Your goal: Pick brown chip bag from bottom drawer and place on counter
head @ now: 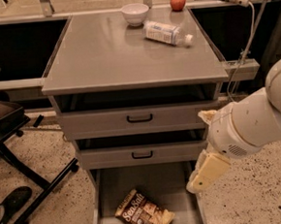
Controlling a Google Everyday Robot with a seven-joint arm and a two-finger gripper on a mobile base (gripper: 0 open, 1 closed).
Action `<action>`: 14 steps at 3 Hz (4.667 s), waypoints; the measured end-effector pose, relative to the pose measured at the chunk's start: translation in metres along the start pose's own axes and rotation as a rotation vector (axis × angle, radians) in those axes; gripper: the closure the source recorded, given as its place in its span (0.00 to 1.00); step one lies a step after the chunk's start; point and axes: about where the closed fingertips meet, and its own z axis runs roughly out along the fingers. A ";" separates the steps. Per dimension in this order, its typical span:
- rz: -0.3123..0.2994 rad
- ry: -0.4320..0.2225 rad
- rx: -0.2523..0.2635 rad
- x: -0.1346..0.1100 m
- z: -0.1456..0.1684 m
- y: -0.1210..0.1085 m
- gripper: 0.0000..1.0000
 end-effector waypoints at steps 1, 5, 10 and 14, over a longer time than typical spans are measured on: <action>-0.023 0.014 0.027 0.003 0.022 0.002 0.00; 0.048 0.011 0.029 0.027 0.256 -0.004 0.00; 0.163 -0.201 -0.014 0.097 0.399 -0.031 0.00; 0.257 -0.226 -0.082 0.181 0.444 0.008 0.00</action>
Offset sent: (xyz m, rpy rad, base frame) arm 0.0648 0.0726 -0.1663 -0.0293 -0.1892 -0.0209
